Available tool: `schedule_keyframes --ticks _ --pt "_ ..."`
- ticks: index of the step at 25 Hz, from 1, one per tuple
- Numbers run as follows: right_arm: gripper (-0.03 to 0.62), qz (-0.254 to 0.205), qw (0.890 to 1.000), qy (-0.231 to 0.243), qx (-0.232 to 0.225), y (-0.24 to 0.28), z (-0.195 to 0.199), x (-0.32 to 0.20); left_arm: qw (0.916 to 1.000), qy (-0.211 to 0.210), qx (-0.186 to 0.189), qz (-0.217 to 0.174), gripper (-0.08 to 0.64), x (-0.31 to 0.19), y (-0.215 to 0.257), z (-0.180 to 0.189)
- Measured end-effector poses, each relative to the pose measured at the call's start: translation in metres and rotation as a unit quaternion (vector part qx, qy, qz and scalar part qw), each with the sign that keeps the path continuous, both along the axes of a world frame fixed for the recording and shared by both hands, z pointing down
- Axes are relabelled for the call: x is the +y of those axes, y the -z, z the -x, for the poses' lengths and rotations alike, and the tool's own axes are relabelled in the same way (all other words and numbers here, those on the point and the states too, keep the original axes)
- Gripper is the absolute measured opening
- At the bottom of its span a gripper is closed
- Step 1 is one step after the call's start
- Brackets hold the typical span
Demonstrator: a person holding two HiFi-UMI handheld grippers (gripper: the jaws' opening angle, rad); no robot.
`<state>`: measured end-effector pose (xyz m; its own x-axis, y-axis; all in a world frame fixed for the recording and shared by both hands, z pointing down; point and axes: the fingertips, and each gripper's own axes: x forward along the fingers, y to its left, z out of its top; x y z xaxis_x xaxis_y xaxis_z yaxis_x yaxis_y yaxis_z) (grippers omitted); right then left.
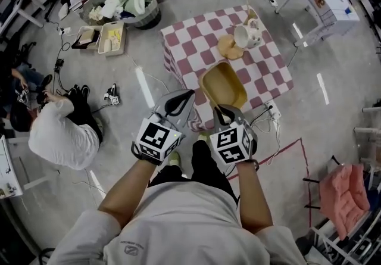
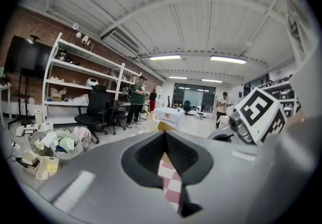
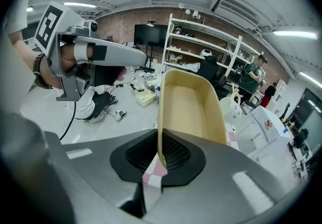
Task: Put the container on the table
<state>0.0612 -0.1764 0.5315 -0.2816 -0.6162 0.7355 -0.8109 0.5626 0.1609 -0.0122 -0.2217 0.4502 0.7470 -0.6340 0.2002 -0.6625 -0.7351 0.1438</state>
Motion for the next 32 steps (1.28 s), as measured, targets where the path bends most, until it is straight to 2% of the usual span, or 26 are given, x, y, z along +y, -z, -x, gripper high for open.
schedule_keyframes --ticks 13,17,32 --pt "0.031 0.050 0.997 0.061 0.009 -0.079 -0.036 -0.066 0.9971 0.049 -0.034 0.046 0.006 -0.067 -0.064 -0.035" --pt "0.031 0.067 0.995 0.072 0.025 -0.109 -0.038 -0.075 0.9963 0.048 -0.040 0.060 0.006 -0.078 -0.085 -0.044" --pt "0.031 0.104 0.991 0.037 0.075 -0.209 -0.050 -0.095 0.9940 0.011 -0.044 0.099 0.006 -0.103 -0.178 -0.063"
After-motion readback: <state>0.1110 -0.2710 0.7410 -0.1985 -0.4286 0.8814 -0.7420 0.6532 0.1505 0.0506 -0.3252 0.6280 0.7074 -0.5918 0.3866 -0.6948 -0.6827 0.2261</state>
